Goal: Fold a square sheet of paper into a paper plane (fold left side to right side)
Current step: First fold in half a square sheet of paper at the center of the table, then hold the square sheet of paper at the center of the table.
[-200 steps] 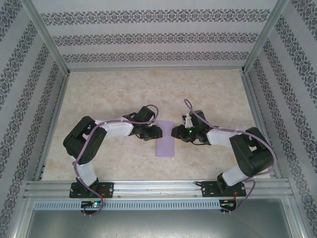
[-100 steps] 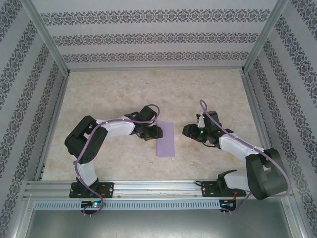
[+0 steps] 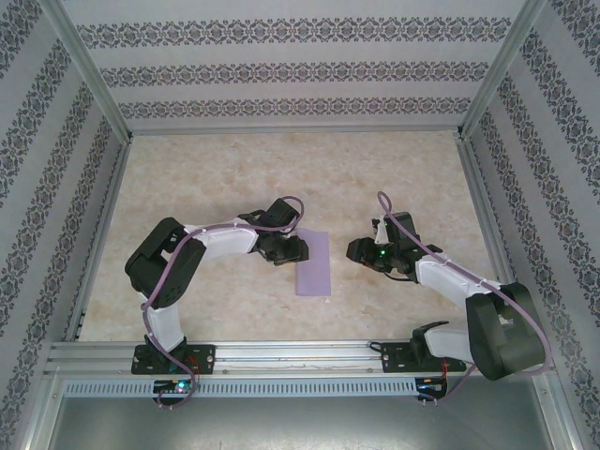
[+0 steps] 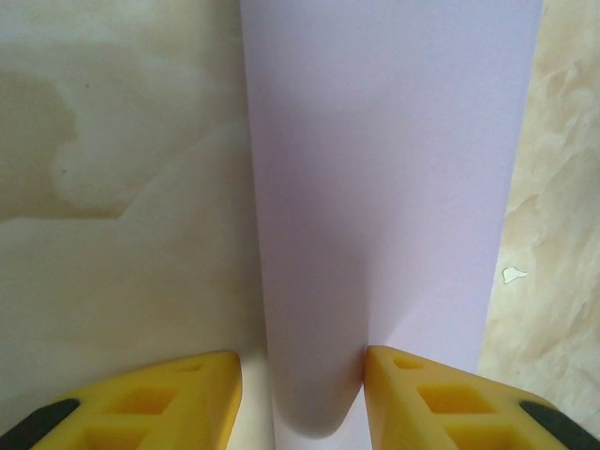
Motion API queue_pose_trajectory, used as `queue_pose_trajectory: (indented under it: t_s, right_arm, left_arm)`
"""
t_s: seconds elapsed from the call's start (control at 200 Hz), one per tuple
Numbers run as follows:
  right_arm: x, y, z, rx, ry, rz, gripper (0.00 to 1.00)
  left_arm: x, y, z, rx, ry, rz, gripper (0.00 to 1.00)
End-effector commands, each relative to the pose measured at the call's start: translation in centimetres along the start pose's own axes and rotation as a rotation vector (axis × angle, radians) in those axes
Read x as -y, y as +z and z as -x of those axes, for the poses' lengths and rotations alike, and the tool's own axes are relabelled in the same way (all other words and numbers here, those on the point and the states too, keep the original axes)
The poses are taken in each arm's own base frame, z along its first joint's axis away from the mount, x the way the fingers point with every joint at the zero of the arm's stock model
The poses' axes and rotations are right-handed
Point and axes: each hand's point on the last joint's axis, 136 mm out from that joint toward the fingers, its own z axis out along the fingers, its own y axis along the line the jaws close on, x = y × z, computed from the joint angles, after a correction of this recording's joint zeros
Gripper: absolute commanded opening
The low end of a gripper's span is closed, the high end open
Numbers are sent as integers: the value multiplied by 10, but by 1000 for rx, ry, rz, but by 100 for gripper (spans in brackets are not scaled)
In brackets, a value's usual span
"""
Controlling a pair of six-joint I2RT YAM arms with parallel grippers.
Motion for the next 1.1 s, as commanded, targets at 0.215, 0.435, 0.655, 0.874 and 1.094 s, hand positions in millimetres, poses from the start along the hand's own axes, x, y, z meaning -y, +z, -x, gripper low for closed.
queue_pose_trajectory:
  t_s: [0.215,0.435,0.655,0.874,1.094]
  right_arm:
    - [1,0,-5,-23,-5,9,47]
    - [-6,3,-6,-41,-10,36,47]
    - [-10,6,-8,-53,-17,39,47]
    - [-9,7,-9,-51,-19,34,46]
    - [-10,7,-8,-50,-21,35,47]
  left_arm:
    - [-34,41,-35,-106,-4,129,42]
    - [-35,41,-36,-109,-5,137,43]
    - [-38,41,-37,-109,-11,148,42]
    - [-42,38,-37,-104,-2,171,40]
    - [-39,39,-38,-116,7,159,41]
